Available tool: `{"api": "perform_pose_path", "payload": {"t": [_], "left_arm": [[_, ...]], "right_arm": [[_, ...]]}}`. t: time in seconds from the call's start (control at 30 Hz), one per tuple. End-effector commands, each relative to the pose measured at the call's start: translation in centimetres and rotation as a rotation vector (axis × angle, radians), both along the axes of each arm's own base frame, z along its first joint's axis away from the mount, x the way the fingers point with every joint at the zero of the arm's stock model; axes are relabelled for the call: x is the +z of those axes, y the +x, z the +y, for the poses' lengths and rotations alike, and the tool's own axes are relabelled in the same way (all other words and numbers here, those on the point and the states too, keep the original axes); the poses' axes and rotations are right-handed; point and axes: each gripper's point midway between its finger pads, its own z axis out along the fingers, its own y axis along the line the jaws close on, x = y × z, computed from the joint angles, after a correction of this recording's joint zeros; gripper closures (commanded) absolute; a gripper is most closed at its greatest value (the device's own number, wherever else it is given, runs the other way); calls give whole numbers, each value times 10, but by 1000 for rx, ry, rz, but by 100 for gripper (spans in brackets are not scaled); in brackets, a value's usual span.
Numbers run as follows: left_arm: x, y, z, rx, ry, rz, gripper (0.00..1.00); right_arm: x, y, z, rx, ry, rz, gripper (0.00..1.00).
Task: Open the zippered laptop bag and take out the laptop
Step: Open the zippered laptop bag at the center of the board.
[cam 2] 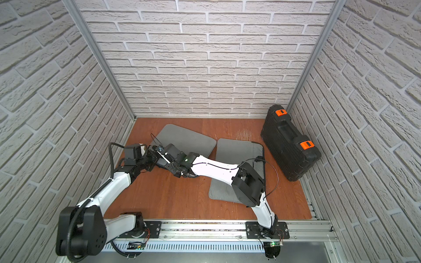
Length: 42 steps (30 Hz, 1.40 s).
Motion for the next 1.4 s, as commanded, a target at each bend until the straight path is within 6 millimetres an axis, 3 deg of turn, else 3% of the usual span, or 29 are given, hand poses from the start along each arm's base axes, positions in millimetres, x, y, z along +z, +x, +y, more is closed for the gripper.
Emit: {"api": "perform_pose_path", "payload": {"t": [0.0,0.07,0.13,0.3,0.37,0.47,0.57,0.67,1.03,1.23,1.3,1.37], "left_arm": [[5,14,-2,34,-39,-66,2],[4,23,-6,29,-51,-79,3],[6,31,-9,19,-58,-97,11],[13,44,-16,4,-81,-125,61],[18,45,-18,-2,-82,-133,84],[25,45,-20,-7,-80,-139,99],[31,44,-20,-7,-77,-146,100],[37,42,-20,-9,-69,-151,100],[49,41,-22,-23,-74,-159,100],[51,35,-22,-26,-76,-155,100],[51,33,-21,-24,-75,-152,100],[52,31,-22,-28,-78,-152,100]], "right_arm": [[68,-9,14,42,180,-42,94],[67,-14,13,57,187,-25,94],[63,-18,12,65,189,-9,94],[49,-16,1,37,153,-4,93],[39,-11,-5,6,114,-15,77],[26,-4,-10,-14,63,-38,43],[20,2,-10,-28,37,-62,22],[3,4,-7,-22,15,-58,13],[-27,20,-2,-65,-43,-105,1],[-20,46,-18,-212,-64,-205,0],[-21,53,-21,-239,-67,-228,6],[-23,60,-25,-267,-80,-246,19]]}}
